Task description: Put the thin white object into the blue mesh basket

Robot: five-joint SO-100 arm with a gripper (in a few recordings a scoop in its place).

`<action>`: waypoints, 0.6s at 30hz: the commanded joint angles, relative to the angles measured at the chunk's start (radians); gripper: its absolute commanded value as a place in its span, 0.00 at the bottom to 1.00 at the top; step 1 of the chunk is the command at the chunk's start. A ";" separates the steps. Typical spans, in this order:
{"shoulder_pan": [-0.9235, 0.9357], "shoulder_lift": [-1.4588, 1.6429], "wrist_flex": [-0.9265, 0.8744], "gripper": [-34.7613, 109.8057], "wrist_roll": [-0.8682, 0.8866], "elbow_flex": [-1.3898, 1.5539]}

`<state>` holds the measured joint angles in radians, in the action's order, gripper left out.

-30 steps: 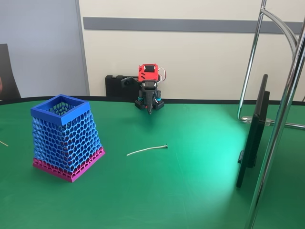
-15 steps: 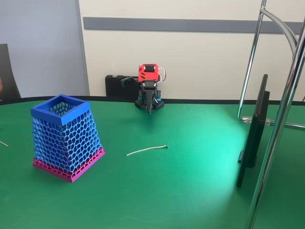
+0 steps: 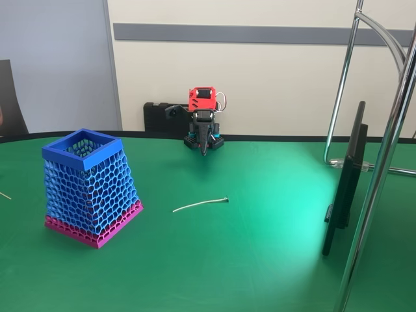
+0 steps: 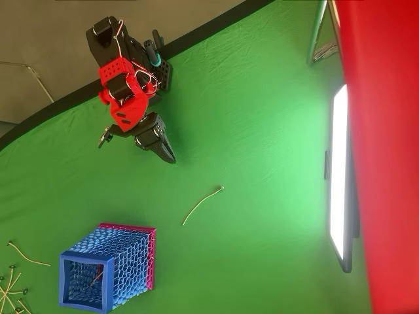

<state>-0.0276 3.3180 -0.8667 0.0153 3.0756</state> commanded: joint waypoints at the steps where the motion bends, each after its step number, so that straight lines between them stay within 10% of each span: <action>1: -0.008 0.008 -0.002 0.24 -0.006 0.008; 18: -0.003 -0.126 0.121 0.24 -0.051 -0.018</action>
<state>-0.0368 3.2444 -0.7839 -0.0215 3.0756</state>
